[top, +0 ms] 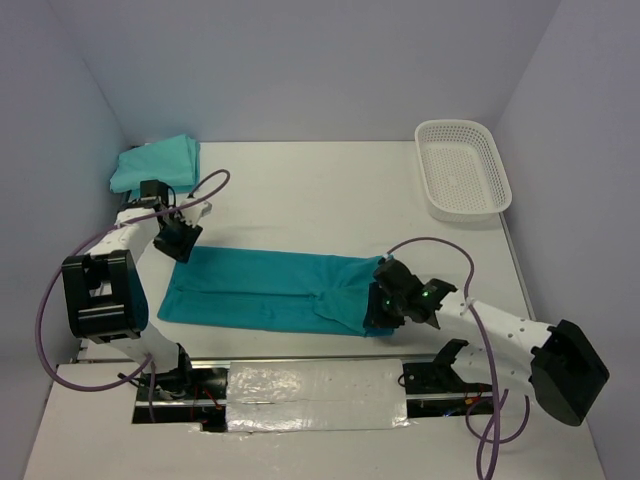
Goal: Fold and stack the t-shirts
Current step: Fold the other side of the tshirt into a rectangle, then rotate the tshirt 90 degrees
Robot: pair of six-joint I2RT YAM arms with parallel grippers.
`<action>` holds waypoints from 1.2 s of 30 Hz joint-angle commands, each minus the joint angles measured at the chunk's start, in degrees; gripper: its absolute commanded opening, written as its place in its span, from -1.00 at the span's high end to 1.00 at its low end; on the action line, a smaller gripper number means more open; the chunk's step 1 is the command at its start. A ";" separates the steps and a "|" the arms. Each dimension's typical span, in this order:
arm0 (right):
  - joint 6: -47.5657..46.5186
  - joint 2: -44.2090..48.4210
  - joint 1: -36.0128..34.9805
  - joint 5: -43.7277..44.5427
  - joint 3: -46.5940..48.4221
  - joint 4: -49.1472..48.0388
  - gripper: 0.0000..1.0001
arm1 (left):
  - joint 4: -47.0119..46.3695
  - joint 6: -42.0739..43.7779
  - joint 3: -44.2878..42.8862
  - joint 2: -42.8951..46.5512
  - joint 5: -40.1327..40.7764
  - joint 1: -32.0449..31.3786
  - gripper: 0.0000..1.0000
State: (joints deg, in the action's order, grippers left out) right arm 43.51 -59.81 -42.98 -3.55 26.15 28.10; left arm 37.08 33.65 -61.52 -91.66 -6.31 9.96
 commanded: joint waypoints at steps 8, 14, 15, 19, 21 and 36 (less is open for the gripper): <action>-10.98 -9.60 21.88 -0.23 20.24 2.58 -0.22 | -6.57 -9.47 -4.49 -3.26 5.77 1.20 -0.32; -12.92 -23.67 27.59 -2.33 24.56 -5.06 -0.25 | -11.50 -13.26 -8.52 -8.70 2.53 2.70 -0.40; -13.27 -26.90 27.77 -2.34 25.17 -5.68 -0.25 | -11.59 -13.08 -8.79 -9.50 2.79 2.70 -0.41; -12.75 -33.68 29.27 -2.77 25.00 -7.96 -0.23 | -13.70 -11.68 -7.74 -12.31 3.94 2.79 -0.42; -12.92 -35.37 29.88 -3.22 25.35 -8.15 -0.01 | -13.62 -10.37 -6.95 -13.28 3.06 2.79 -0.12; -19.86 -58.80 30.42 -3.04 64.86 5.82 1.00 | -11.94 -7.81 1.93 -7.31 6.04 11.04 1.00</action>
State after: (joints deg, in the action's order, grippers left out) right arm 25.82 -113.58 -11.86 -7.75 79.13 31.24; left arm 22.81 25.36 -61.04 -100.60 -1.76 18.81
